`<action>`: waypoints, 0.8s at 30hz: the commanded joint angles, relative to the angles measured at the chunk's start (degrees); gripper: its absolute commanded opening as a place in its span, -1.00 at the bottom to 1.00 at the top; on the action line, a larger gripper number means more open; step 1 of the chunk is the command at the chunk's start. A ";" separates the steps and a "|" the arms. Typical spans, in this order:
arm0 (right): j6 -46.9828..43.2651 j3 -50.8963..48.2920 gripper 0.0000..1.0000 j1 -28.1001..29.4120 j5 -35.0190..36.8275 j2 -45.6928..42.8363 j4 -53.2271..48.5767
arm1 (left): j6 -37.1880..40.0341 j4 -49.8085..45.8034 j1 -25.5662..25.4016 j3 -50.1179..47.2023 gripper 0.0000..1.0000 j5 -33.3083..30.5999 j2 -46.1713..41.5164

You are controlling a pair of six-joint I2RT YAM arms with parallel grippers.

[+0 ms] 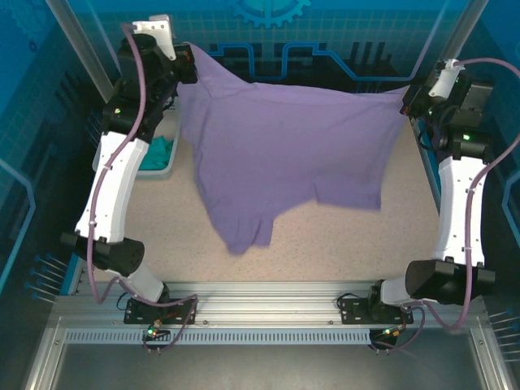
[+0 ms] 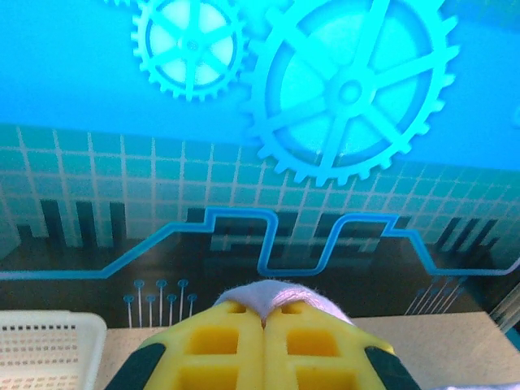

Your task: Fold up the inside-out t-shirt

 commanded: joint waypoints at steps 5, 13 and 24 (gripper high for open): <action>-3.75 3.18 -0.98 0.31 2.53 -11.78 -1.58 | 0.22 6.03 -1.17 -8.98 -1.00 3.88 -18.83; -5.97 9.34 -0.96 0.25 7.70 -24.58 -8.37 | -2.97 8.83 -3.46 -14.85 -1.00 10.10 -36.18; -11.50 22.64 -0.95 0.27 11.78 -23.97 -15.99 | -0.27 4.89 -3.48 -3.12 -1.00 8.39 -31.75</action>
